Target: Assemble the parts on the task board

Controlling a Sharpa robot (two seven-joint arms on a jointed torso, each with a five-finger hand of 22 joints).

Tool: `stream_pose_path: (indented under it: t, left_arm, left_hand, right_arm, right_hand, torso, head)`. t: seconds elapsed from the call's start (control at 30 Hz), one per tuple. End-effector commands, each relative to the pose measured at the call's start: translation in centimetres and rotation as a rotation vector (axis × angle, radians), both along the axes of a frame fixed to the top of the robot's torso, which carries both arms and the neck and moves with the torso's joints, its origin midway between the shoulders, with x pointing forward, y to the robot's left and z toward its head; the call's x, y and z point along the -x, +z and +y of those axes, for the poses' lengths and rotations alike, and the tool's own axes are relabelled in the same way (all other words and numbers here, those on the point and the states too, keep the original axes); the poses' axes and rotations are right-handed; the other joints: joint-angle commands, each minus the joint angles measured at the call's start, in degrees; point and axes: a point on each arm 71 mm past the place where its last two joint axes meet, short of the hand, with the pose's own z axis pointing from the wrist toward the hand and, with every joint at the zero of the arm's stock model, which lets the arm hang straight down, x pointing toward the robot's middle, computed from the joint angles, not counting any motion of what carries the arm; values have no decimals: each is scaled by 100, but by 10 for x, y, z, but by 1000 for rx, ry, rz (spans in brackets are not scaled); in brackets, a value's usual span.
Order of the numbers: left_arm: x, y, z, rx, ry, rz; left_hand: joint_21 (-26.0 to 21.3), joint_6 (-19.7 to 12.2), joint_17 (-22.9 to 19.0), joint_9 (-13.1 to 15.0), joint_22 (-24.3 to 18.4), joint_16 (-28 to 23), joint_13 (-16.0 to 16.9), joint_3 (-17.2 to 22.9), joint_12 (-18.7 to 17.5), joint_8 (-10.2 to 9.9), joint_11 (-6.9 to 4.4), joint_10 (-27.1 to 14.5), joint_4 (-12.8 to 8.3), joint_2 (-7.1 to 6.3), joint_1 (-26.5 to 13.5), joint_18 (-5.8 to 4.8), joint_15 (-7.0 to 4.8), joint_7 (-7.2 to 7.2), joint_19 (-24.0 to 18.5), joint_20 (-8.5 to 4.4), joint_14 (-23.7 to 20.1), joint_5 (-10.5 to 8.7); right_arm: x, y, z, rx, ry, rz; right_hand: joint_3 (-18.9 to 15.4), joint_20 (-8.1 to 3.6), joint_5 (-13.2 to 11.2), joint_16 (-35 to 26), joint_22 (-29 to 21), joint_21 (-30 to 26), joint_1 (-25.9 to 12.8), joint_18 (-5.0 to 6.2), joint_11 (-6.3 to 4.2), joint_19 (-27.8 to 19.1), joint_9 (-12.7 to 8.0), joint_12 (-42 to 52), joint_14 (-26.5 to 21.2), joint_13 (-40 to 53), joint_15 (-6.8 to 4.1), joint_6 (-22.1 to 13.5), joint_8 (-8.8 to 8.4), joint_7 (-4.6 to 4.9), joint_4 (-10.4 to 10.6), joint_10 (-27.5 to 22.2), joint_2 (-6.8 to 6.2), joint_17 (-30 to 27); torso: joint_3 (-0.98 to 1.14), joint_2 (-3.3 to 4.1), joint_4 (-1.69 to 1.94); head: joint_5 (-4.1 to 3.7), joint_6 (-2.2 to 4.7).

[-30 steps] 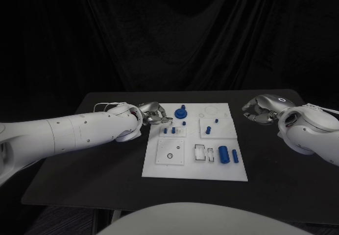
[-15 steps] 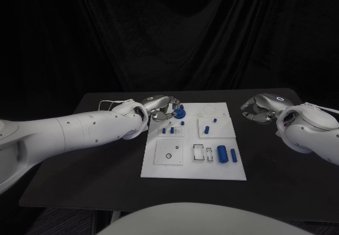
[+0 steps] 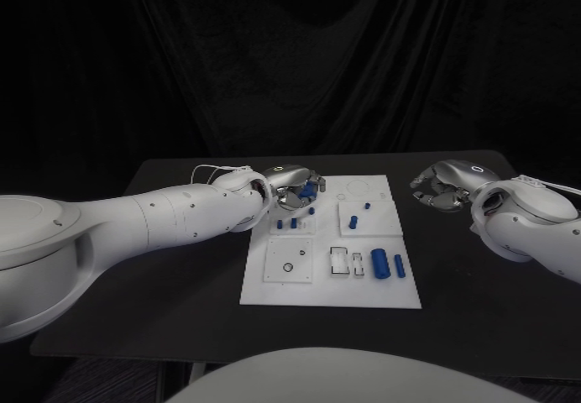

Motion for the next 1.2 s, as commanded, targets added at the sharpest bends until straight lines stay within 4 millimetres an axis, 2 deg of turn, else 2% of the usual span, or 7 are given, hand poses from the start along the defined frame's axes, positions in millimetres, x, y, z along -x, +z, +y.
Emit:
stream_pose_path:
  t: [0.03,0.2,0.33,0.77,1.2]
  left_arm:
    - [0,-4,-4,-73,-38,23]
    - [-3,-8,-7,-121,-37,31]
    - [-4,-10,-9,-142,-31,42]
    - [-5,-15,-9,-173,-10,70]
    - [-3,-26,-6,-187,5,93]
  left_hand:
    - [47,19,2,-49,708,31,12,-17,56,-23,8,30,-34,-16,-100,48,15,-17,41,24,30,-76]
    - [106,24,20,-157,720,66,6,-18,106,-22,8,63,-38,-2,-195,53,20,-47,102,62,89,-154]
    - [131,98,53,-219,724,102,-10,-37,105,-6,22,41,-42,-22,-280,55,33,-42,135,87,155,-187]
    - [122,261,56,-297,713,147,-49,-109,69,38,102,-51,-23,-41,-487,57,103,3,152,160,207,-266]
    - [132,336,64,-302,717,163,-56,-116,65,64,122,-70,-33,-24,-527,54,124,28,174,182,224,-262]
  right_arm:
    - [0,0,0,-2,-8,-9]
    - [0,0,1,-2,-7,-9]
    - [-1,0,2,-2,-6,-9]
    - [-2,-1,2,-2,-5,-11]
    - [-1,-1,2,-1,-4,-10]
  right_hand:
    - [26,-6,29,-27,1001,-13,-68,114,50,-46,-8,-30,569,1356,48,-6,-7,17,-10,426,5,1435]
    - [26,-6,29,-27,1001,-13,-68,114,50,-46,-8,-30,569,1356,48,-6,-7,17,-10,426,5,1435]
    - [26,-6,29,-27,1001,-13,-68,114,50,-46,-8,-30,569,1356,48,-6,-7,17,-10,426,5,1435]
    - [26,-6,29,-27,1001,-13,-68,114,50,-46,-8,-30,569,1356,48,-6,-7,17,-10,426,5,1435]
    - [29,-5,32,-31,1000,-19,-85,115,50,-48,-9,-35,568,1352,49,0,-5,17,-15,421,-7,1432]
  torso:
    - [0,-3,-21]
    - [9,-11,-24]
    - [11,-6,-46]
    - [10,2,-23]
    - [10,-8,-11]
  head:
    - [-3,-1]
    - [-10,-1]
    - [19,-1]
    - [-2,-1]
    - [-37,-1]
